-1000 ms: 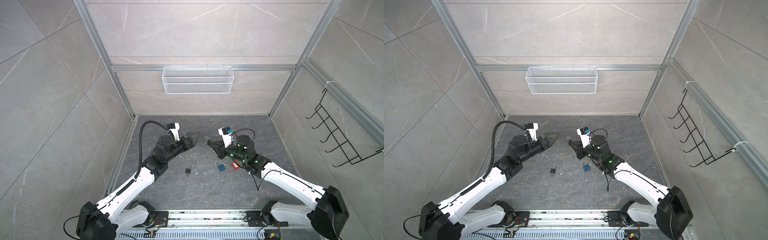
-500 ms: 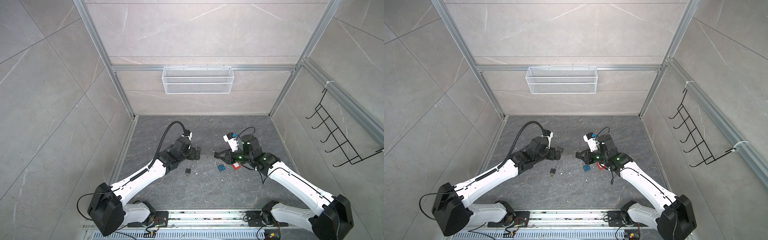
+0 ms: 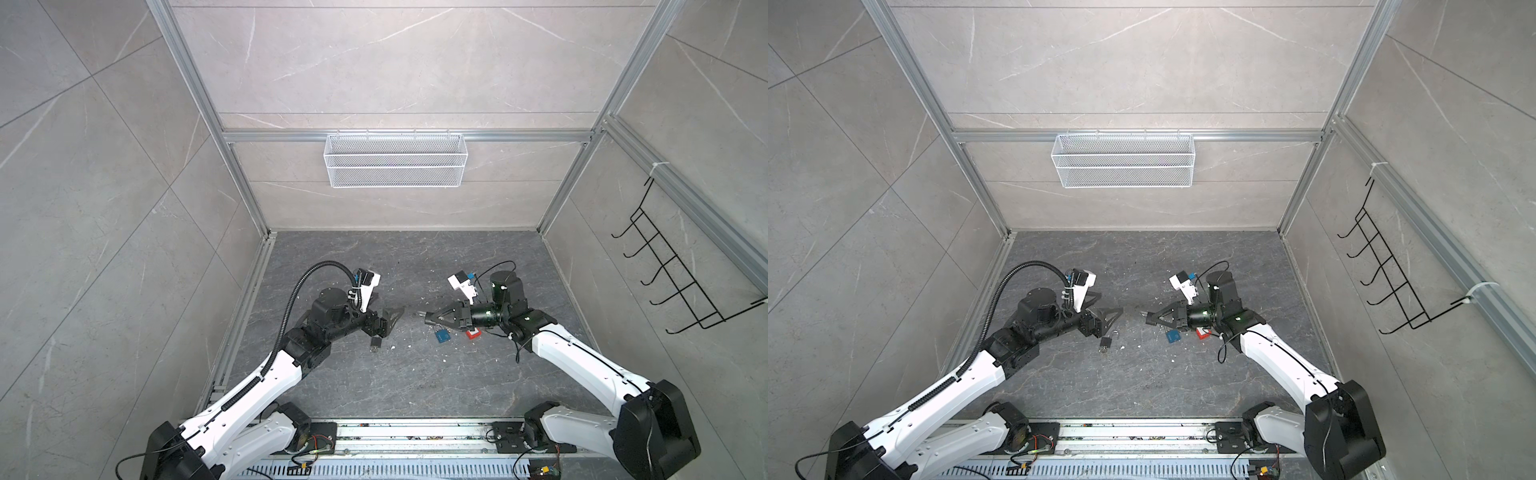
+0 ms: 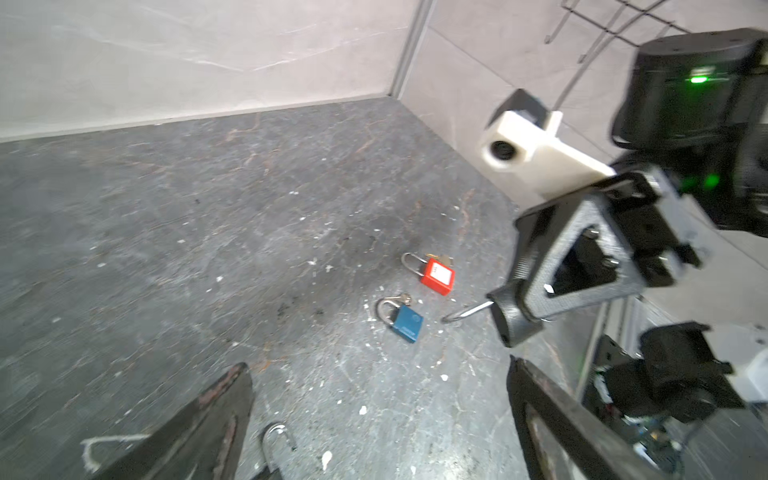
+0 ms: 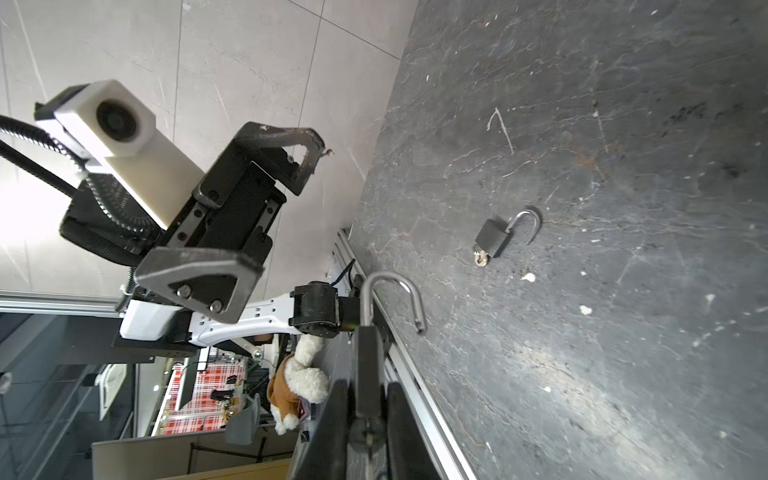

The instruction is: Lock with the key

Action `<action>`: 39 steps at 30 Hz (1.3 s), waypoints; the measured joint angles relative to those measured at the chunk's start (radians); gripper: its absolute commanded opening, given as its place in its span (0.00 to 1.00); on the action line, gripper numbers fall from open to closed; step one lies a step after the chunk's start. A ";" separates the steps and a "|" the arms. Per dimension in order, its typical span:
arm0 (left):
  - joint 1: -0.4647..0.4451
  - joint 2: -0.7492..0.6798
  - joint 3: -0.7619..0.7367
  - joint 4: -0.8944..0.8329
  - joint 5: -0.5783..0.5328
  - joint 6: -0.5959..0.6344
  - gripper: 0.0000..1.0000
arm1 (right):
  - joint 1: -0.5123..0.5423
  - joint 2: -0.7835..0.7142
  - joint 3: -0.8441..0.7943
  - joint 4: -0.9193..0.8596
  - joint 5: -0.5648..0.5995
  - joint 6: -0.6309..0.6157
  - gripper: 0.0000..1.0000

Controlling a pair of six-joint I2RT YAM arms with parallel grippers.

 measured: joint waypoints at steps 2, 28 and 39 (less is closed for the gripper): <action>0.000 0.007 -0.011 0.043 0.087 0.004 0.93 | -0.002 0.007 -0.002 0.022 -0.027 0.033 0.00; 0.061 0.266 -0.056 0.499 0.547 -0.233 0.46 | -0.003 0.013 -0.024 0.261 -0.128 0.235 0.00; 0.063 0.274 -0.056 0.494 0.549 -0.248 0.19 | -0.003 0.014 -0.024 0.269 -0.128 0.235 0.00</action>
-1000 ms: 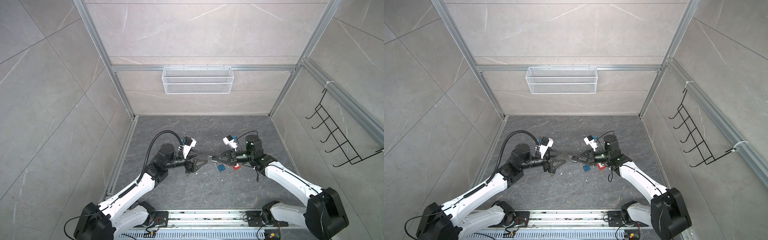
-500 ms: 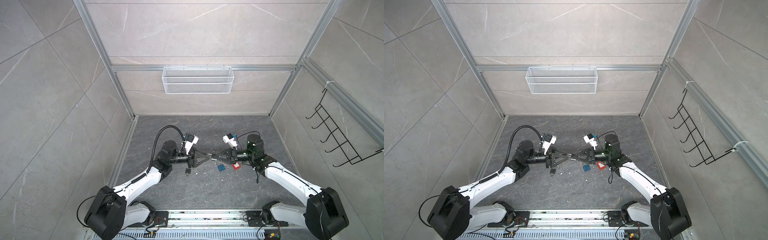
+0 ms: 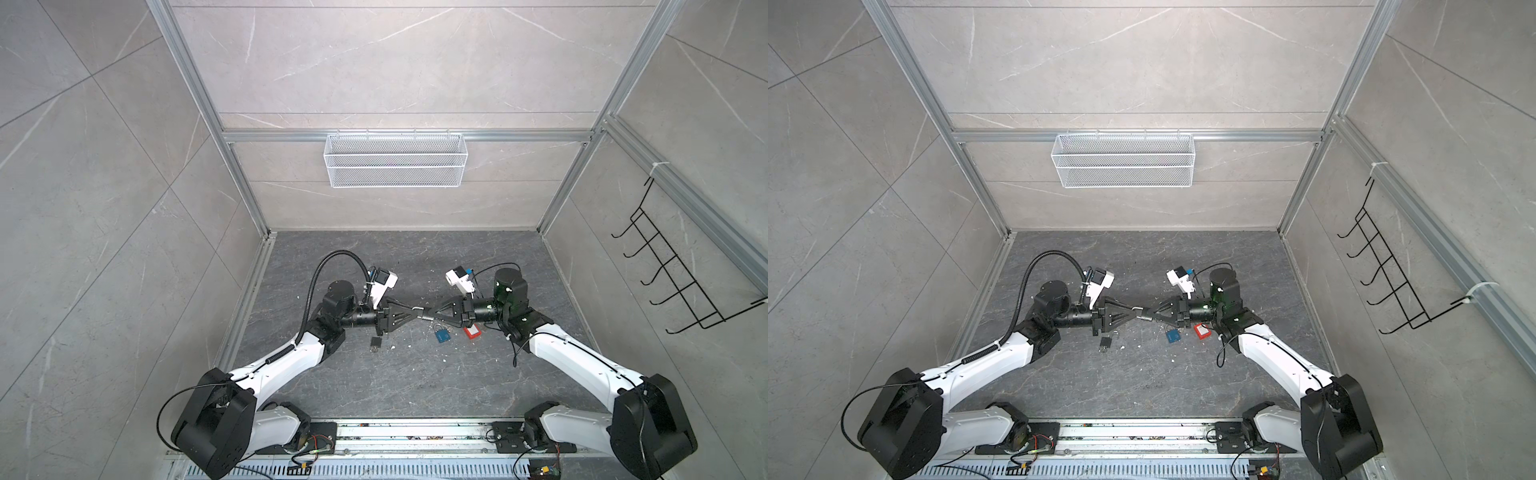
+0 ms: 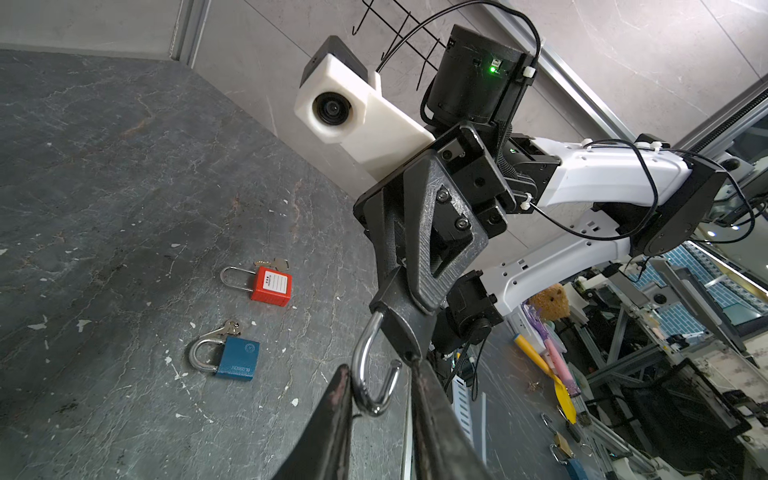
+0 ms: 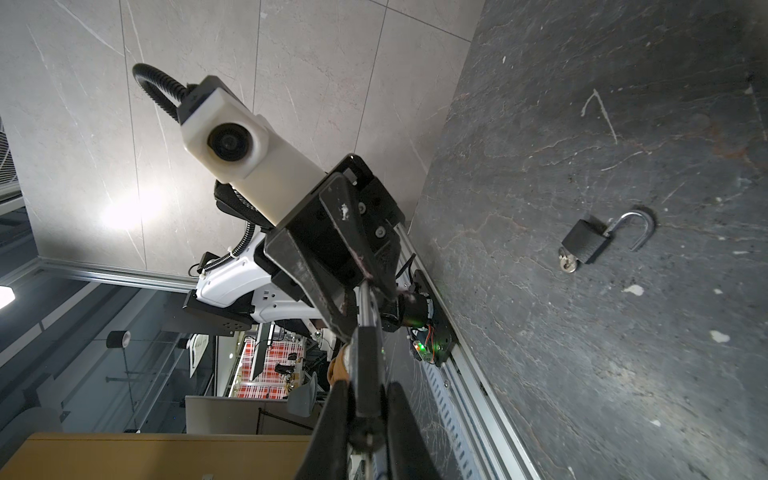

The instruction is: Lock with the key

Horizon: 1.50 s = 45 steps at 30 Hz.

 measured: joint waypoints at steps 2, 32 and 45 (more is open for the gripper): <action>0.002 0.000 0.000 -0.004 -0.006 -0.005 0.12 | 0.000 0.000 0.000 0.000 -0.001 -0.004 0.00; -0.043 -0.026 0.000 -0.011 -0.037 -0.253 0.00 | 0.005 -0.098 0.043 -0.270 0.101 -0.477 0.00; -0.067 -0.026 0.010 -0.030 -0.084 -0.242 0.00 | -0.003 -0.098 0.043 -0.264 0.101 -0.449 0.00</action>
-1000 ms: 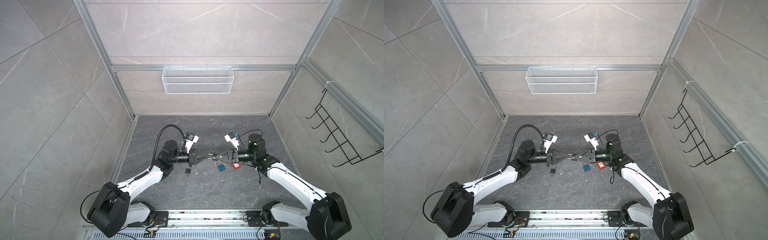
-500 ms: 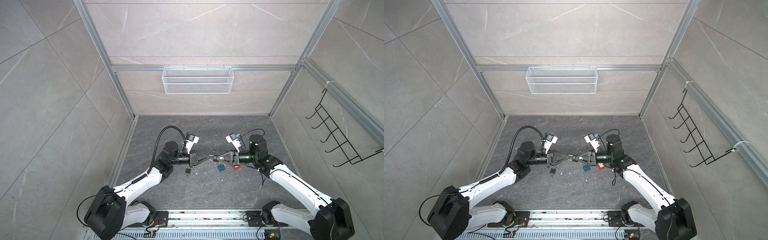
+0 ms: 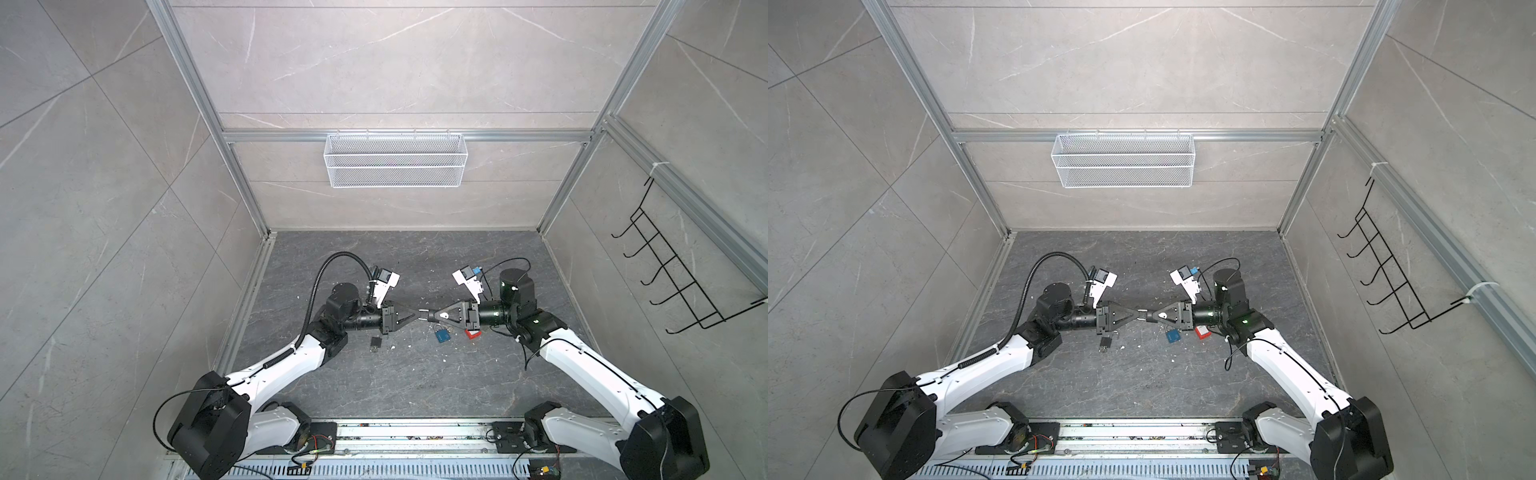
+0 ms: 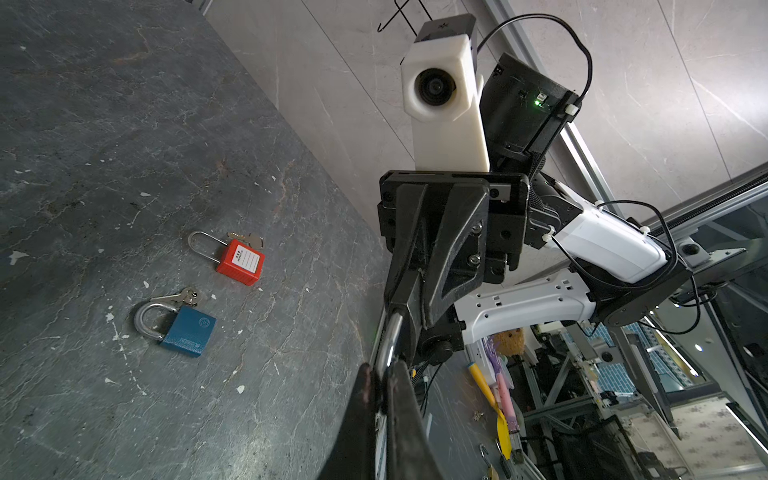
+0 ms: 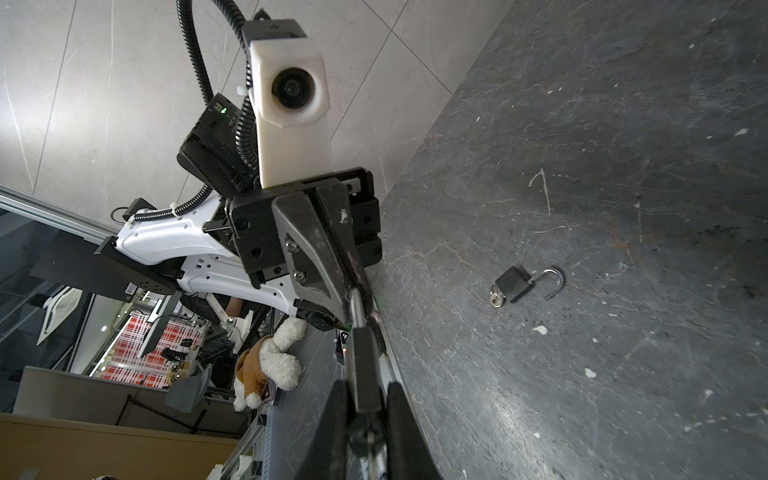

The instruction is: Lock with the key

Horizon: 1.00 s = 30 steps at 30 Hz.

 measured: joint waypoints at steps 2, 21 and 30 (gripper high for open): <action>-0.002 0.000 0.001 -0.002 -0.002 0.002 0.00 | 0.000 0.000 0.000 0.000 0.000 0.001 0.00; -0.021 0.000 0.013 -0.027 -0.035 0.014 0.00 | -0.005 -0.004 -0.010 0.013 0.000 0.004 0.00; -0.029 0.012 0.032 -0.042 -0.051 0.019 0.00 | -0.013 -0.004 -0.018 0.038 0.000 0.008 0.00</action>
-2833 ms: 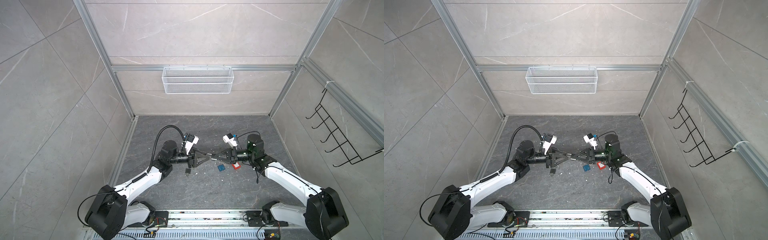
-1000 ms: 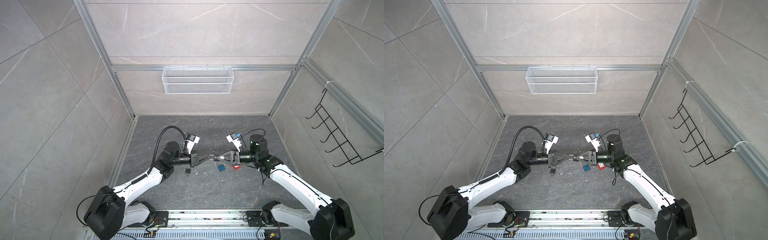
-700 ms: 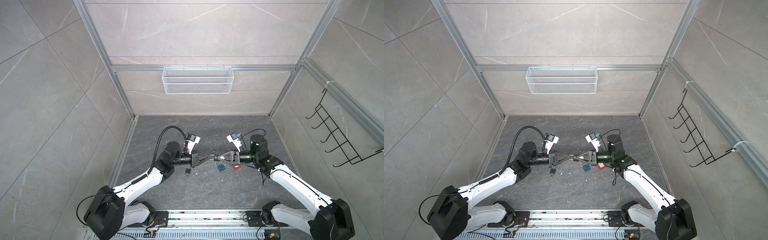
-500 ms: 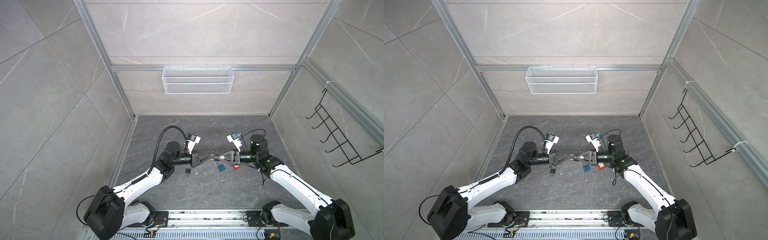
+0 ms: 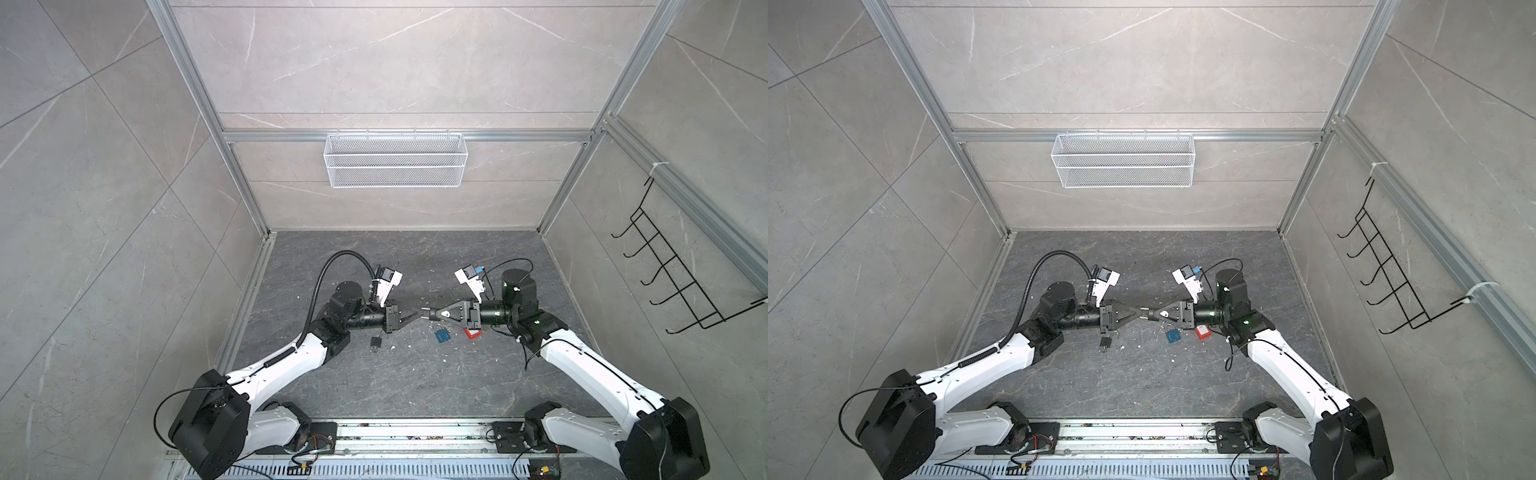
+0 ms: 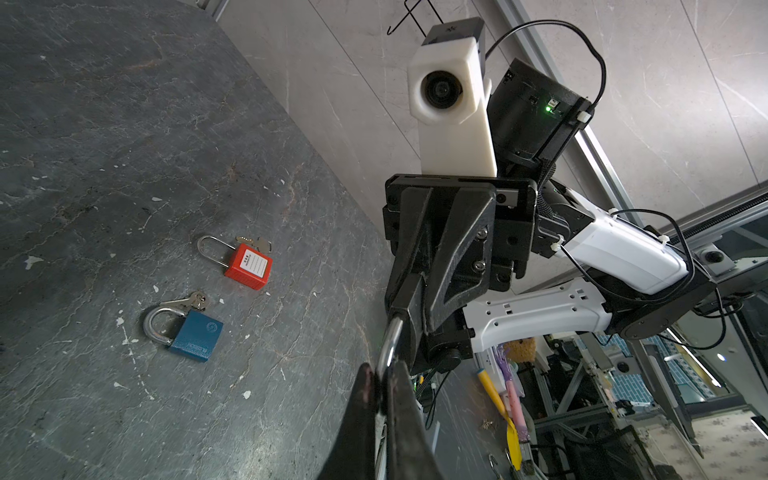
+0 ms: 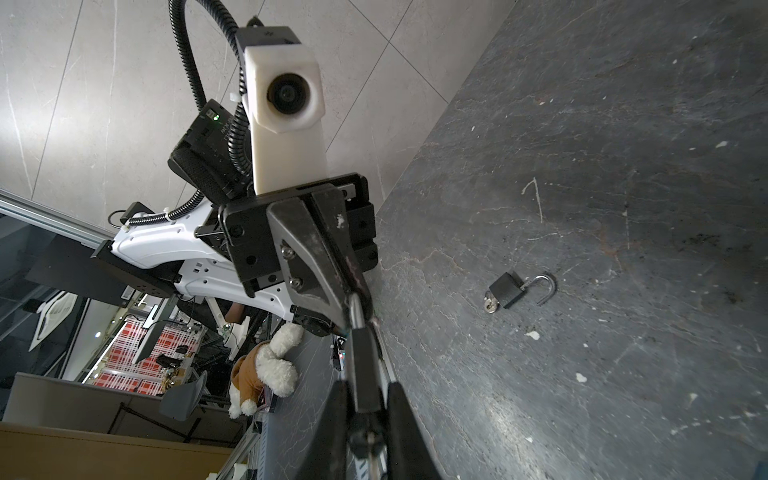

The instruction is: Lock with the key

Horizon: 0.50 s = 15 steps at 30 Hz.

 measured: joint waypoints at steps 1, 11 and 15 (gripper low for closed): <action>-0.002 0.000 0.000 -0.003 -0.001 0.001 0.00 | -0.001 0.000 -0.002 0.003 0.000 0.001 0.00; -0.003 0.008 0.006 -0.008 -0.009 0.002 0.00 | -0.001 0.005 -0.007 0.027 0.003 0.024 0.00; -0.003 0.012 0.007 -0.009 -0.027 0.002 0.00 | -0.001 0.020 -0.007 0.046 0.008 0.033 0.00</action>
